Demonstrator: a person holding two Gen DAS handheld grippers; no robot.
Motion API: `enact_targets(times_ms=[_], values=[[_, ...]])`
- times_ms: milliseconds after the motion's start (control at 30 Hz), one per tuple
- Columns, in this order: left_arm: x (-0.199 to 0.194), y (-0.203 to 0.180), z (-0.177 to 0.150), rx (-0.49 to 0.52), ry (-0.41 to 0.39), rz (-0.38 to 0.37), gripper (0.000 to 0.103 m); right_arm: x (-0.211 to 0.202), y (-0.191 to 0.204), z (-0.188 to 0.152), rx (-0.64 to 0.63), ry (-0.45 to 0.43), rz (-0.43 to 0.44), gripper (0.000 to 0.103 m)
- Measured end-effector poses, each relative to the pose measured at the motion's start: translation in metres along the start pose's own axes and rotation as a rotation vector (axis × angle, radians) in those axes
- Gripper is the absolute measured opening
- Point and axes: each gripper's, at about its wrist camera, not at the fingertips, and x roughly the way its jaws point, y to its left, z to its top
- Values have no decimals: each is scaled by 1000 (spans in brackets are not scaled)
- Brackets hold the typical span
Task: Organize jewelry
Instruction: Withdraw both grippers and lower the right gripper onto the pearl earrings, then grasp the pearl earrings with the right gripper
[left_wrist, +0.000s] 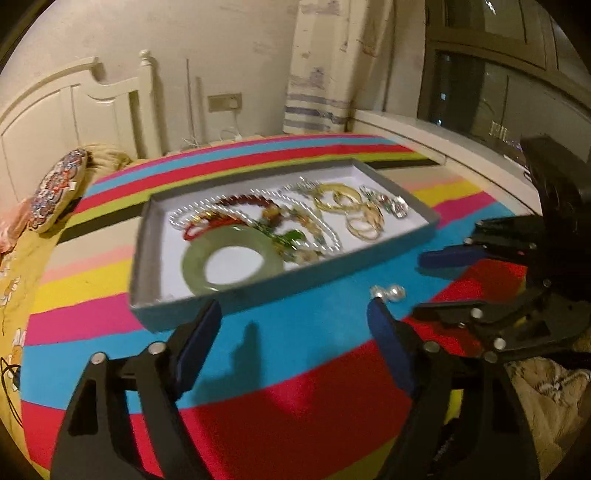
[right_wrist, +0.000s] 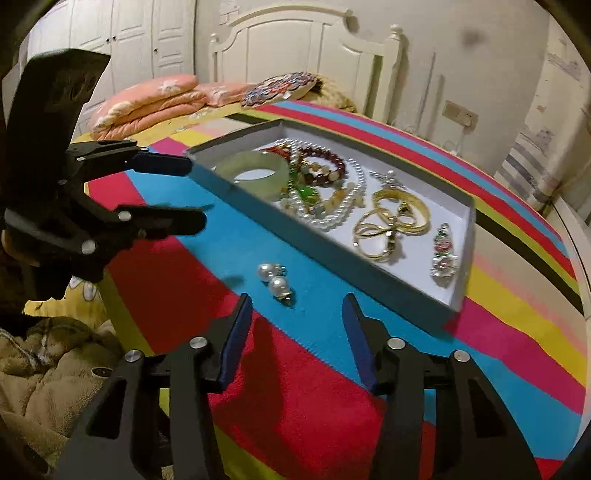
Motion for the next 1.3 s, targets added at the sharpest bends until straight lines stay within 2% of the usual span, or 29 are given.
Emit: enact_targets(times_ms=[67,167,233,300,400,467,567,667,700,733,767,1000,1300], values=[[9,-6,-1,17,34,-15,63,5,4,2,-22,12,-1,40],[19,-16,-2,45,63,-8,63,9,5,4,-32,11,10,36],[21,-21,-5,54,72,-27,63,11,3,5,-24,7,39,21],[22,-26,-6,63,75,-44,63,11,2,4,-22,-1,60,14],[25,-34,-4,81,78,-67,62,6,-2,0,-2,-13,67,14],[31,-42,-1,107,90,-76,52,-2,-9,-4,26,-30,50,14],[40,-53,5,142,94,-67,44,-15,-22,-8,75,-54,29,14],[49,-56,13,133,97,-65,40,-22,-31,-12,105,-64,14,14],[51,-57,14,135,94,-64,36,-23,-32,-12,108,-67,14,14],[52,-59,15,138,92,-65,22,-24,-31,-12,109,-69,15,14],[52,-61,16,148,96,-58,18,-24,-31,-12,108,-70,18,14],[49,-66,13,177,88,-34,15,-28,-30,-10,118,-96,4,14],[35,-69,30,204,31,-9,15,-30,-46,6,158,-132,-43,14]])
